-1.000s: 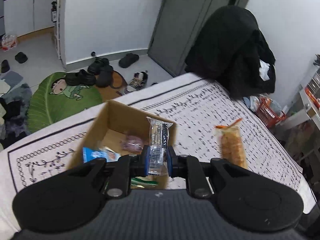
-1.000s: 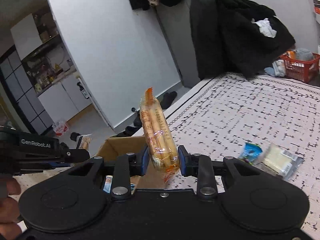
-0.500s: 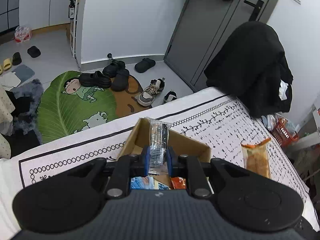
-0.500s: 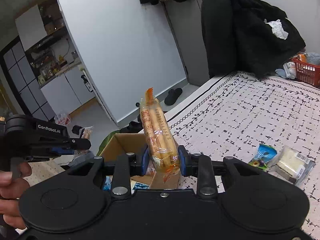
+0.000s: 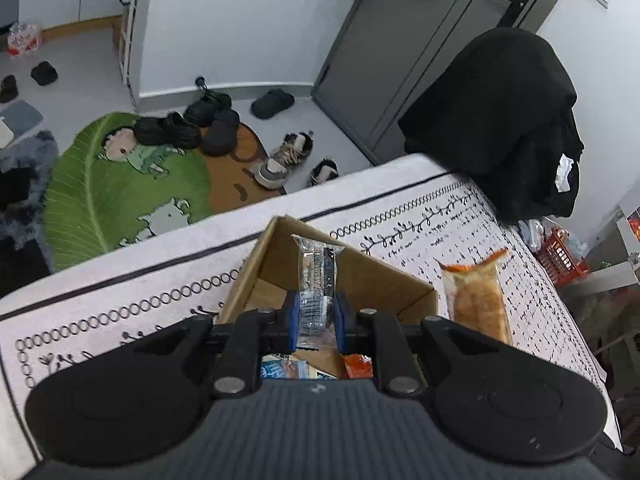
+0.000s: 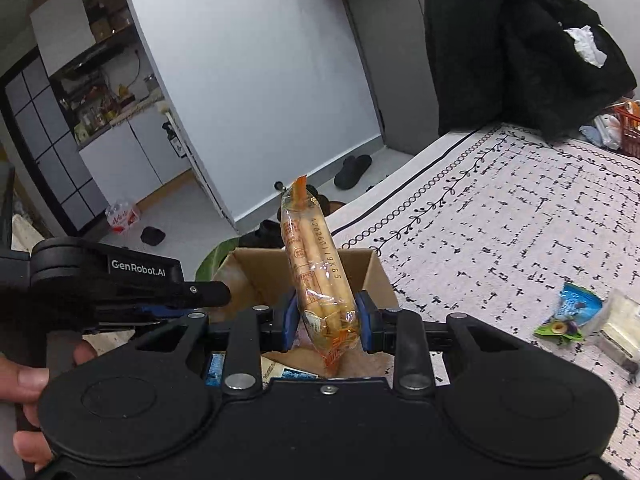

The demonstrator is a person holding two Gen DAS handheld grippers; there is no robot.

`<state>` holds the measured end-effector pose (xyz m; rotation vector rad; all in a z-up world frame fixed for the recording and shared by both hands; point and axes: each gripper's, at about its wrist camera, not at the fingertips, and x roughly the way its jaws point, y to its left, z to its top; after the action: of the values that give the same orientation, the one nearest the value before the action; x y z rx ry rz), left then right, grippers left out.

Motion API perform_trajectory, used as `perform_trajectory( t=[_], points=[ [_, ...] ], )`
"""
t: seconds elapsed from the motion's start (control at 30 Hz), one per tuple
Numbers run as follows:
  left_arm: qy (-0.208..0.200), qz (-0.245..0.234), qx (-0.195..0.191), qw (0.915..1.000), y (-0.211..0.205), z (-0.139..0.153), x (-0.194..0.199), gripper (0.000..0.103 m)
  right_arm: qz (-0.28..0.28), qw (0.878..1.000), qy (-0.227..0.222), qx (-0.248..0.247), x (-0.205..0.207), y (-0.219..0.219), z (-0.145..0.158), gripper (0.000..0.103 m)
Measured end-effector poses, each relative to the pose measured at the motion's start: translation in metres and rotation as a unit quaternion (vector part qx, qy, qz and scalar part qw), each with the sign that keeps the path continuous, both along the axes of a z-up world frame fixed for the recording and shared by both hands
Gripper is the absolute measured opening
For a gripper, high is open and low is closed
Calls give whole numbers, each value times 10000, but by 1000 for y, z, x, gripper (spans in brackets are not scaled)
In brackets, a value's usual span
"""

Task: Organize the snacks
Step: 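Open the left tool over the box while the right drops the bread packet inside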

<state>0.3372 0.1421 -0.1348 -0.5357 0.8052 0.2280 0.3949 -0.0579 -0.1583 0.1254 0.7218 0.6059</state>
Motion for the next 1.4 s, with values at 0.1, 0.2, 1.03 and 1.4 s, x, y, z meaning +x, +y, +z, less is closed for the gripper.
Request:
perform_trajectory(
  t=[0.1,0.2,1.03,1.4],
  points=[
    [35,53,21,10000,5,-8,2,17,43,10000,39,-66,1,6,-3,30],
    [-22,119,-48,9999,13,-11,2,20,122,9998,12,-128,-1,14,-4,30],
    [-275,267,160,9991,14,6,-13,74,91,9998,26,-172,-13,-3,15,53],
    [-9,268,626,9977,-10,19,-25,92,-82,9999,93,-42,-18,-35,22,75]
  ],
)
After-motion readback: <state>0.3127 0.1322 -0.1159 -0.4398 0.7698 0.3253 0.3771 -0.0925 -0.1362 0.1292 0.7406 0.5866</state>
